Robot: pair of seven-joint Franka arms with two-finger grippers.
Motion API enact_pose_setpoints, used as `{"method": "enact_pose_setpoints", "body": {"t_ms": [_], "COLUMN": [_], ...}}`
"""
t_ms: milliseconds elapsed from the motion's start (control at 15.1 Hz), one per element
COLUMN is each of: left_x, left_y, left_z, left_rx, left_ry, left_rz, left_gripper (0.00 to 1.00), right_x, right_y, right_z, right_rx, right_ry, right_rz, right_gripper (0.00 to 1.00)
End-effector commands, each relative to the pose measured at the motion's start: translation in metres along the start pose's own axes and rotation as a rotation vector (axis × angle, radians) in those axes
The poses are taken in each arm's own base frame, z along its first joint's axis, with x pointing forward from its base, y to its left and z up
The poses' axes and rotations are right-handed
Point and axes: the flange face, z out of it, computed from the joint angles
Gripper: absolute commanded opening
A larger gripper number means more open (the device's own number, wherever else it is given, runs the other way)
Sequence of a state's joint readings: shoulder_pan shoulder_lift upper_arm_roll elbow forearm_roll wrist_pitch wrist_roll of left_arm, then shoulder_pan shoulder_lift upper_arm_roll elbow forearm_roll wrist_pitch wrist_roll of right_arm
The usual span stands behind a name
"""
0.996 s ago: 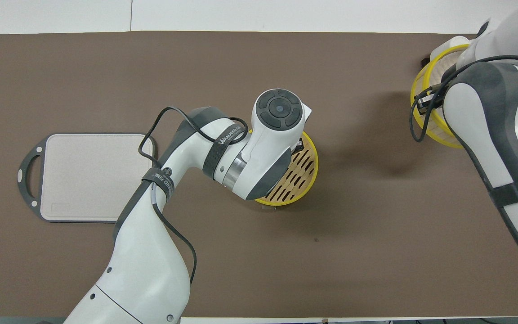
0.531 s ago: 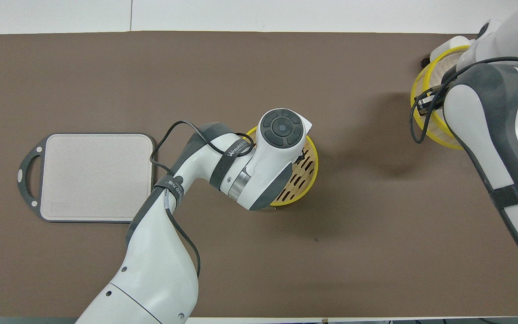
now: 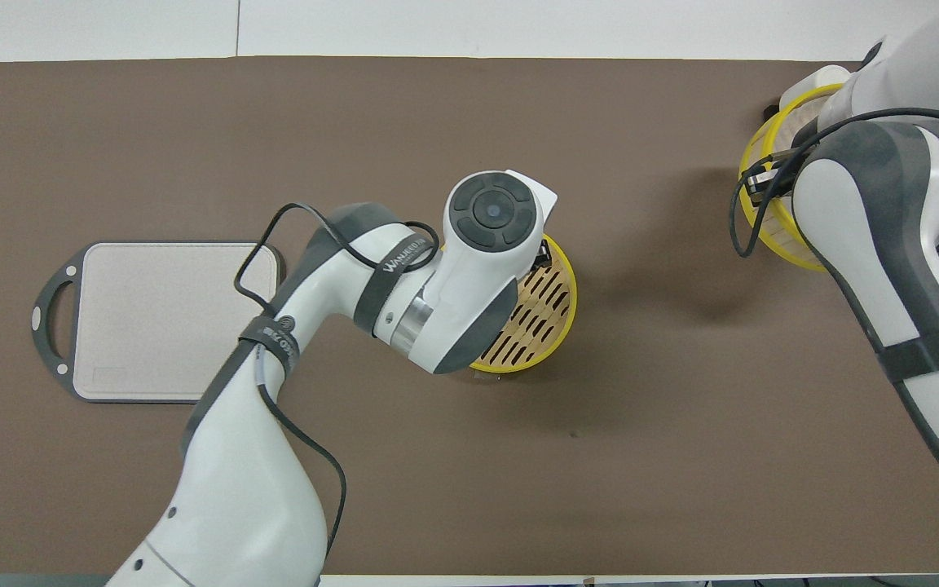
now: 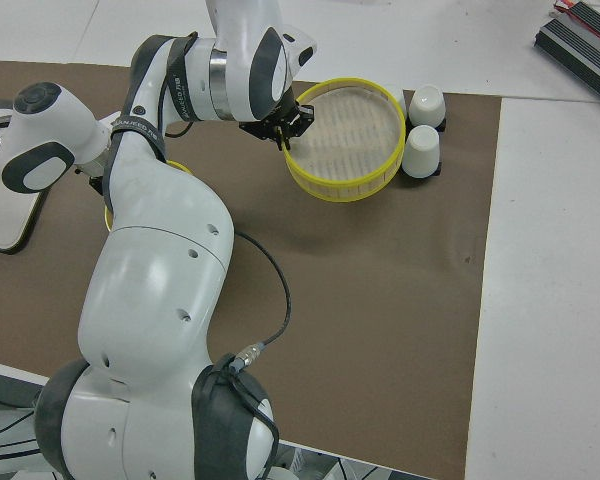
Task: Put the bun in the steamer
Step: 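Lower the bun into the steamer and open the left gripper, then withdraw the left gripper while the right gripper carries the lid back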
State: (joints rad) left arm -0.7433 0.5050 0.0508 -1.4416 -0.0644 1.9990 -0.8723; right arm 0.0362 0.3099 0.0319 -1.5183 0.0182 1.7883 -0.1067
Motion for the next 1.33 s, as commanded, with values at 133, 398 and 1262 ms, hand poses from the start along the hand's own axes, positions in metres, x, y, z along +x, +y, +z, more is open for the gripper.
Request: {"method": "enact_pose_setpoints", "body": {"t_ms": [133, 398, 1262], "left_x": [0.071, 0.115, 0.068], "left_y": [-0.129, -0.268, -0.406], "left_z": [-0.116, -0.186, -0.281], "left_rx": [-0.011, 0.012, 0.060], "left_ry": [0.024, 0.000, -0.108], "left_rz": [-0.166, -0.092, 0.170], "left_gripper": [1.00, 1.00, 1.00], "right_x": [-0.017, -0.015, -0.004], "right_y": [-0.030, -0.140, -0.393], "right_z": [0.006, 0.002, 0.059], "right_rx": [0.014, 0.026, 0.033], "right_ry": [0.019, 0.073, 0.036], "right_rz": [0.109, 0.288, 0.528], "right_gripper": [0.00, 0.00, 0.00]}}
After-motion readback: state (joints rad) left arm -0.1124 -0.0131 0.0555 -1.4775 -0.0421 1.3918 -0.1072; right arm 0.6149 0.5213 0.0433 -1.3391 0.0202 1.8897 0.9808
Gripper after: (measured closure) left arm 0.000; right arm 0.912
